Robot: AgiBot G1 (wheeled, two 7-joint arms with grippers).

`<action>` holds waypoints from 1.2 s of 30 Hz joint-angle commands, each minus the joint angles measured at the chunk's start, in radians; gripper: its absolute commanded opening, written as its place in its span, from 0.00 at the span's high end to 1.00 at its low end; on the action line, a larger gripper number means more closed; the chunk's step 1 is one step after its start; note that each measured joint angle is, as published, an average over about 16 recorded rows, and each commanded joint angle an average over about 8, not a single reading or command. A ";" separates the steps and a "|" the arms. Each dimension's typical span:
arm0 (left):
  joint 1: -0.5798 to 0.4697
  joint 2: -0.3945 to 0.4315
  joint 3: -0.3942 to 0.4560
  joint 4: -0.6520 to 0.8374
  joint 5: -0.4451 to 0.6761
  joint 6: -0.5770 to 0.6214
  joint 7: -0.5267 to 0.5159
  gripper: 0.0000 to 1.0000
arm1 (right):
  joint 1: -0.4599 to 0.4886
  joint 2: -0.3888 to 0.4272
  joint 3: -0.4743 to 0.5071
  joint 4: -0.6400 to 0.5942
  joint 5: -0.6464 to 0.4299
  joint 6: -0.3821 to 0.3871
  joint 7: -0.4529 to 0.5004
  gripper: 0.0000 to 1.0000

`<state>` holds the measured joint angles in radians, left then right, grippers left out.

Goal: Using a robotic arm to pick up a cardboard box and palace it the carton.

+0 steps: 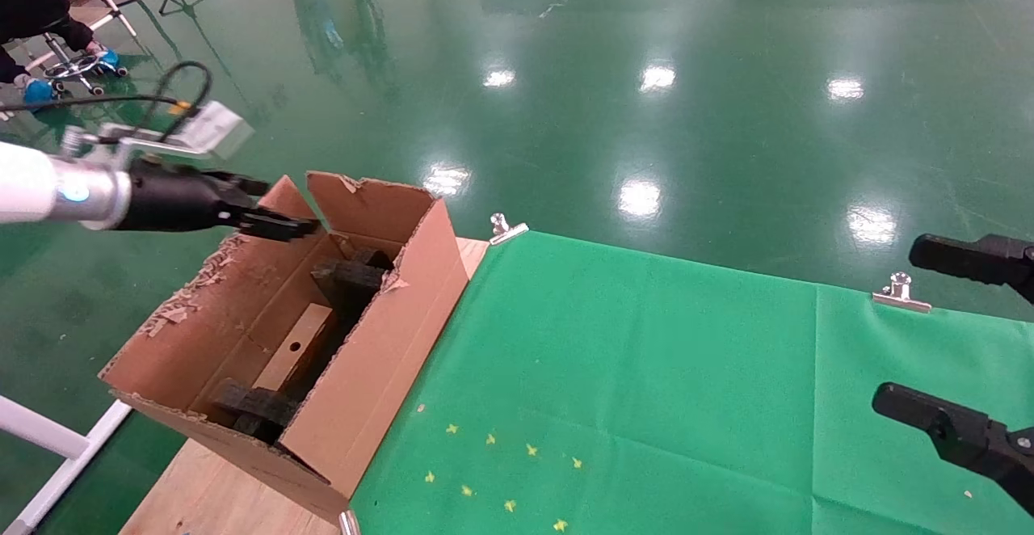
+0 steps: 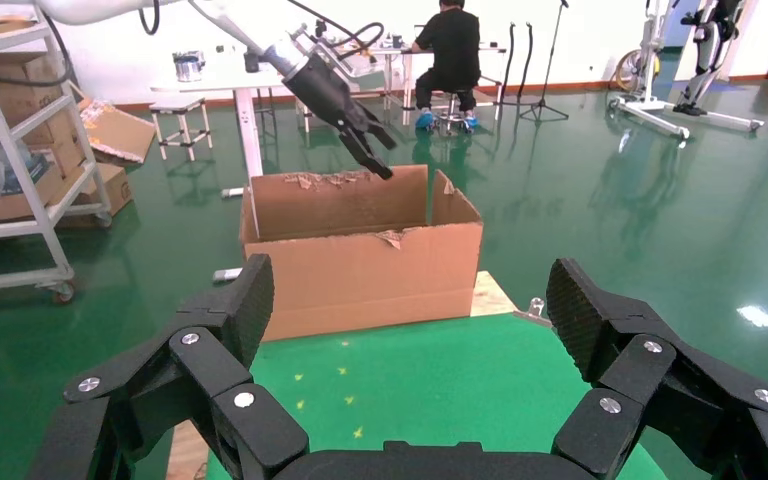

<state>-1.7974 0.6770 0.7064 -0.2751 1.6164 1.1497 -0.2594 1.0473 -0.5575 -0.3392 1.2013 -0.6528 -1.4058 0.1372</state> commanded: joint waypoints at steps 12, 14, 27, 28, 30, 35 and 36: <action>0.174 -0.016 -0.103 -0.243 -0.214 0.083 0.017 0.00 | 0.000 0.000 0.000 0.000 0.000 0.000 0.000 0.00; 0.202 -0.018 -0.119 -0.281 -0.247 0.096 0.020 0.00 | 0.000 0.000 0.000 0.000 0.000 0.000 0.000 0.00; 0.374 -0.034 -0.221 -0.522 -0.458 0.179 0.037 0.00 | 0.000 0.000 0.000 0.000 0.000 0.000 0.000 0.00; 0.386 -0.035 -0.228 -0.539 -0.473 0.185 0.038 0.00 | 0.000 0.000 0.000 0.000 0.000 0.000 0.000 0.00; 0.411 -0.037 -0.242 -0.573 -0.503 0.196 0.041 0.00 | 0.000 0.000 0.000 0.000 0.000 0.000 0.000 0.00; 0.471 -0.043 -0.278 -0.657 -0.577 0.225 0.047 0.00 | 0.000 0.000 0.000 0.000 0.000 0.000 0.000 0.00; 0.483 -0.044 -0.285 -0.674 -0.592 0.231 0.048 0.00 | 0.000 0.000 0.000 0.000 0.000 0.000 0.000 0.00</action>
<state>-1.3146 0.6331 0.4213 -0.9491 1.0248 1.3808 -0.2115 1.0473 -0.5575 -0.3392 1.2013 -0.6528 -1.4058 0.1372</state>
